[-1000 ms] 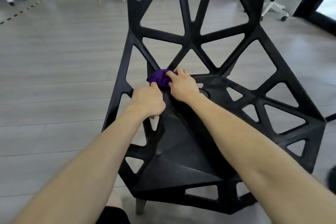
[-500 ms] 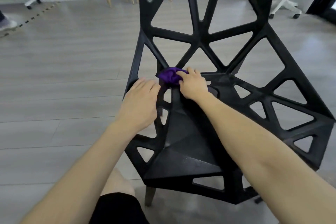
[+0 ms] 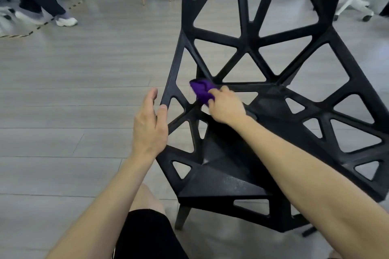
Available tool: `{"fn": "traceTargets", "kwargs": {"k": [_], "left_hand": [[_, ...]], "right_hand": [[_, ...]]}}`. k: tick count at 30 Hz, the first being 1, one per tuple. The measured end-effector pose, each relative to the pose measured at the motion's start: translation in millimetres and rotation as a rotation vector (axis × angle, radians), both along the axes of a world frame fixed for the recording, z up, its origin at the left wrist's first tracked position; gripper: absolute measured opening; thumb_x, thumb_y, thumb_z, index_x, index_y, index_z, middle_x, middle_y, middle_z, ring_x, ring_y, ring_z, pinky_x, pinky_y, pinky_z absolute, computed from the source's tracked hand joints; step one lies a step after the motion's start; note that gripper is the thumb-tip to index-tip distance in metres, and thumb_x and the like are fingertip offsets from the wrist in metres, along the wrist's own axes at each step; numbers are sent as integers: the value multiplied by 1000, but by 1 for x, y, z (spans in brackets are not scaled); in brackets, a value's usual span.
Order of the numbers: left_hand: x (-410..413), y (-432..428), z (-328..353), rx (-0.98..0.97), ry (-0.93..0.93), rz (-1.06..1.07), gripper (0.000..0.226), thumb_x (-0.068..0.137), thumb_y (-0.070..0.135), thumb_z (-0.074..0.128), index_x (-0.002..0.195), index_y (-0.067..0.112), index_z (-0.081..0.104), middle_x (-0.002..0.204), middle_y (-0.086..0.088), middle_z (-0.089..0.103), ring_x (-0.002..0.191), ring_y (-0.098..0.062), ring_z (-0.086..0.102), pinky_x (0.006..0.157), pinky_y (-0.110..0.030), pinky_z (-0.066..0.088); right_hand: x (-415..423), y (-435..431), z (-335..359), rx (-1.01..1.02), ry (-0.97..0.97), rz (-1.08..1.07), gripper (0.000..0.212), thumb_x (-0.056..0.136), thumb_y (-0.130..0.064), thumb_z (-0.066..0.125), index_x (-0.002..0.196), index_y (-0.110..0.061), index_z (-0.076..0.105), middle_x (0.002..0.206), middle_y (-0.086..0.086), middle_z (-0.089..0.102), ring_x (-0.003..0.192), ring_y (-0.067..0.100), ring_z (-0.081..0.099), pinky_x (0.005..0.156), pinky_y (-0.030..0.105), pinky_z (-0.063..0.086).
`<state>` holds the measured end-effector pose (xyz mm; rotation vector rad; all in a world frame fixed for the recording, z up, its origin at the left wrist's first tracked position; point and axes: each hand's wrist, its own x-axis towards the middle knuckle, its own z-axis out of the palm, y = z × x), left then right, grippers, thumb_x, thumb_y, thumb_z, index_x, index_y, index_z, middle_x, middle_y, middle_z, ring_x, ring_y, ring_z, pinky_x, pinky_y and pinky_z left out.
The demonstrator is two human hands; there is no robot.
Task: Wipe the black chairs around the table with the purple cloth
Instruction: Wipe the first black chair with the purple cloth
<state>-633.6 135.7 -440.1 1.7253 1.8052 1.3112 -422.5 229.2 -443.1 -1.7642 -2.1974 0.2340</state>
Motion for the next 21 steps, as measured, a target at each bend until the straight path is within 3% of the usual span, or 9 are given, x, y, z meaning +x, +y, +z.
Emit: {"fn": "traceTargets", "kwargs": {"k": [4, 8, 10, 13, 15, 17, 19, 21], "left_hand": [[2, -2, 2, 61, -101, -19, 55, 105, 24, 35, 156, 11, 50, 156, -1, 58, 146, -9, 51, 123, -36, 38], [3, -3, 4, 59, -130, -46, 56, 103, 24, 34, 155, 11, 50, 153, 2, 60, 144, -8, 52, 122, -34, 39], [2, -2, 4, 91, -177, -28, 56, 103, 24, 34, 154, 11, 51, 151, 3, 62, 142, -6, 54, 120, -36, 41], [1, -2, 2, 129, -219, -19, 55, 102, 25, 31, 150, 10, 55, 145, 2, 67, 137, -5, 58, 117, -40, 44], [1, -3, 2, 140, -238, -31, 56, 101, 28, 30, 146, 10, 59, 142, 2, 69, 135, -6, 60, 116, -41, 46], [0, -2, 0, 155, -266, -32, 56, 100, 29, 30, 143, 10, 62, 138, 1, 71, 132, -9, 62, 115, -42, 47], [-1, -1, -2, 153, -297, -24, 56, 101, 32, 30, 141, 11, 62, 134, -1, 72, 130, -14, 65, 113, -45, 49], [-1, -1, -2, 141, -322, -8, 56, 101, 36, 29, 140, 13, 62, 132, -1, 73, 128, -16, 67, 112, -46, 50]], "right_hand": [[0, -56, -7, -5, 145, 183, 43, 106, -35, 56, 148, -31, 60, 134, 9, 59, 121, 31, 62, 102, 44, 52], [5, -9, -3, -16, 47, -32, 44, 106, -33, 54, 150, -27, 58, 132, 11, 52, 121, 38, 59, 100, 46, 51], [-13, -18, 0, -41, 87, 35, 44, 106, -32, 55, 149, -25, 59, 132, 12, 53, 119, 38, 60, 100, 46, 51], [-12, -48, -1, -70, 207, 213, 43, 106, -35, 59, 148, -26, 63, 127, 5, 57, 120, 31, 61, 103, 39, 48], [-4, -42, 14, -24, 362, 133, 40, 105, -34, 61, 144, -28, 66, 122, -1, 58, 120, 25, 62, 100, 32, 45], [-15, -27, 32, 154, 496, 53, 37, 106, -31, 61, 143, -29, 66, 121, -7, 56, 114, 19, 61, 94, 28, 44], [-36, -24, 38, 229, 502, 163, 39, 105, -28, 61, 144, -29, 62, 126, -5, 54, 113, 18, 59, 95, 31, 48], [-42, -35, 16, 179, 429, 310, 41, 104, -23, 62, 145, -26, 59, 130, 1, 53, 114, 24, 59, 99, 42, 52]]}}
